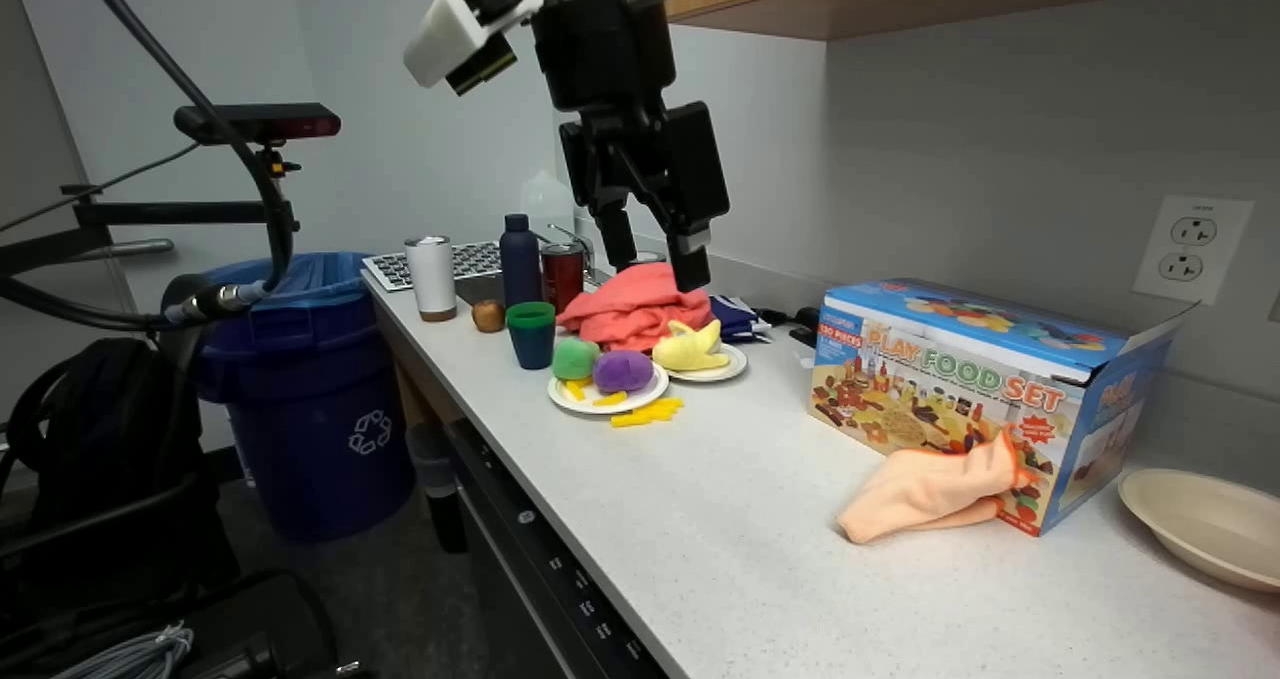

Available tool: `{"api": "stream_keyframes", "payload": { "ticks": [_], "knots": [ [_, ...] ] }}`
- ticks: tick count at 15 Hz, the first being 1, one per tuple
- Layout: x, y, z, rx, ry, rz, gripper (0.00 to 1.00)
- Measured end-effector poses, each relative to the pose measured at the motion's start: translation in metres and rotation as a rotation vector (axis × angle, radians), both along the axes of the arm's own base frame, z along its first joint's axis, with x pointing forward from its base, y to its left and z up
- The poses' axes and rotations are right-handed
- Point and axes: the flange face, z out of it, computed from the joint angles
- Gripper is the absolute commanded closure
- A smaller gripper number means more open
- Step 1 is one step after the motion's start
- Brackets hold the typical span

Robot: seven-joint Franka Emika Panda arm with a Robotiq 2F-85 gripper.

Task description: Unfold the orange cloth

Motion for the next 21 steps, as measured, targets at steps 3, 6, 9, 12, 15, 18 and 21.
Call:
{"api": "stream_keyframes", "payload": {
  "ticks": [3, 6, 9, 12, 15, 18, 21],
  "knots": [
    [0.000, 0.000, 0.000, 0.000, 0.000, 0.000, 0.00],
    [0.000, 0.000, 0.000, 0.000, 0.000, 0.000, 0.00],
    [0.000, 0.000, 0.000, 0.000, 0.000, 0.000, 0.00],
    [0.000, 0.000, 0.000, 0.000, 0.000, 0.000, 0.00],
    [0.000, 0.000, 0.000, 0.000, 0.000, 0.000, 0.00],
    [0.000, 0.000, 0.000, 0.000, 0.000, -0.001, 0.00],
    [0.038, 0.010, -0.013, -0.020, -0.053, -0.010, 0.00]
  ]
}}
